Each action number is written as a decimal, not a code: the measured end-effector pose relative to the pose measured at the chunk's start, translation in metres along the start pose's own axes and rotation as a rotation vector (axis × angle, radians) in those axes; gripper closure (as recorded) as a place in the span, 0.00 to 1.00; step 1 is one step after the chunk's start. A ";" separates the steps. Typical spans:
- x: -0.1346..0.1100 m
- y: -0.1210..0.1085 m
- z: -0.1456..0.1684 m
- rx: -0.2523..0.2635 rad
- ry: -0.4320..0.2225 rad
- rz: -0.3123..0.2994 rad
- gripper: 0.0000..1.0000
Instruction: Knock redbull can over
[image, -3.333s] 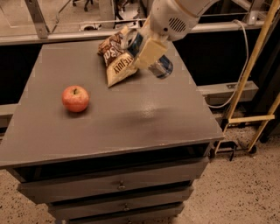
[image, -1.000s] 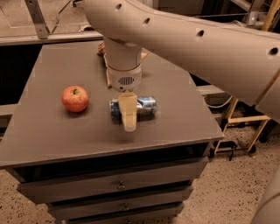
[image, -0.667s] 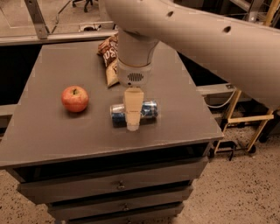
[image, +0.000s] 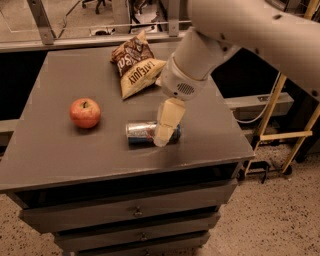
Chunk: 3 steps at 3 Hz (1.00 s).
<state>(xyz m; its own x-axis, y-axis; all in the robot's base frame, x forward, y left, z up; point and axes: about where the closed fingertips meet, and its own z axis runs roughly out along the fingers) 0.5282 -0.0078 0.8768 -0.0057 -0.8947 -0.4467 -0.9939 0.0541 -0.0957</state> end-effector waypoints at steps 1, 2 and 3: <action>0.003 -0.002 -0.008 0.028 -0.049 0.031 0.00; 0.006 0.001 -0.004 0.046 -0.055 0.016 0.00; 0.022 0.003 -0.011 0.104 -0.126 0.016 0.00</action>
Offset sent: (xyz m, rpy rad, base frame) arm -0.0049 -0.0090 -0.0075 0.0632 -0.0679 -0.0232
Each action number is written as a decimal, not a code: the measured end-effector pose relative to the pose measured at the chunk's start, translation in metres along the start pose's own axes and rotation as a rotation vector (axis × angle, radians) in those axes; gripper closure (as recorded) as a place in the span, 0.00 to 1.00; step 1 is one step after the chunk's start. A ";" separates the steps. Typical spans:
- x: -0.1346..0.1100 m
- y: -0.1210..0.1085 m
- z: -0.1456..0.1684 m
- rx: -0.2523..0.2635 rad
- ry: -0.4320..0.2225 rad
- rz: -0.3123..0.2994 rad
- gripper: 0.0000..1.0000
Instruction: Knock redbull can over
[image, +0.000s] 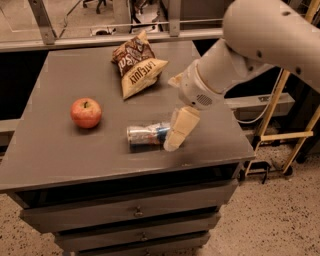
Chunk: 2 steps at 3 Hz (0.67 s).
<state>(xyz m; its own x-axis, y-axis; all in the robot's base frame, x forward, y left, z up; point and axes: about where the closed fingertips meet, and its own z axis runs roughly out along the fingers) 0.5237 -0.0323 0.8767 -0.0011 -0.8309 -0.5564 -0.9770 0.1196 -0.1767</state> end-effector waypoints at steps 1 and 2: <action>0.019 -0.002 -0.016 0.068 -0.059 0.015 0.00; 0.022 -0.002 -0.020 0.081 -0.068 0.016 0.00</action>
Offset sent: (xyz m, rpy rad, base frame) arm -0.0015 -0.0233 0.0026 0.0585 -0.0531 -0.0375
